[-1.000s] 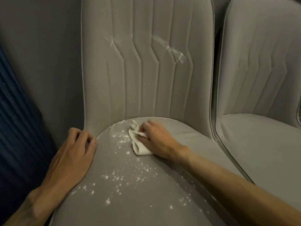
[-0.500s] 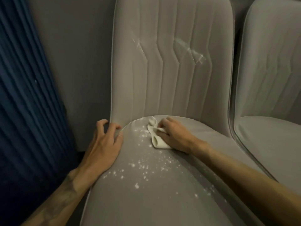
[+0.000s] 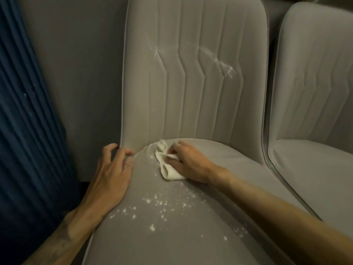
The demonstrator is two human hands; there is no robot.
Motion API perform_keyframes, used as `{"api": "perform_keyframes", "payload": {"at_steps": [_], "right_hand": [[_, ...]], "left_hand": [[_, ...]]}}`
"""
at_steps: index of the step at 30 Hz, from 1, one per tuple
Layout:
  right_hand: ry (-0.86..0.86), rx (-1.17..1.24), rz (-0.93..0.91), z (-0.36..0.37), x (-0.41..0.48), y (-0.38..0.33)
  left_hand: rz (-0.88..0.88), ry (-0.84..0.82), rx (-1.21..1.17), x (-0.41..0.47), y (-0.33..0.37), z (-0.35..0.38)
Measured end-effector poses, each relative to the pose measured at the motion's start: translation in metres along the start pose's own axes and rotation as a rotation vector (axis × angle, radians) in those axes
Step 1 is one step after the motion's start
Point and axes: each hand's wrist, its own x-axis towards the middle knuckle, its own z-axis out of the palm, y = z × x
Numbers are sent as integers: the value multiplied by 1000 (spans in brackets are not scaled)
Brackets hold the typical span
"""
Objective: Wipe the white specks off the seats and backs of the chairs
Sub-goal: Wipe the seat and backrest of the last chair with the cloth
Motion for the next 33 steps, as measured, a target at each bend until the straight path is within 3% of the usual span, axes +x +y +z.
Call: {"api": "perform_keyframes", "payload": {"at_steps": [2,7,14,20,23,27,29,33], "right_hand": [[8,-59,-9,-12,-2,21],[105,-226,310,-20,32,53],[-2,-22,-121,-2,19,7],[36,-133,94,-7,54,13],[39,-35,-122,10,41,-20],[-116,2,-357,4,7,-27],[-115,-71,-320,-3,19,-16],[-4,-147,-43,2,56,-20]], "left_hand": [[-3,4,-10,0,-1,1],[14,29,-21,-1,2,2],[13,51,-66,-2,3,1],[26,55,-64,-4,3,1],[34,60,-45,-3,2,-1],[43,61,-41,-2,0,-1],[29,59,-56,-1,0,-1],[33,51,-67,-1,0,-1]]}}
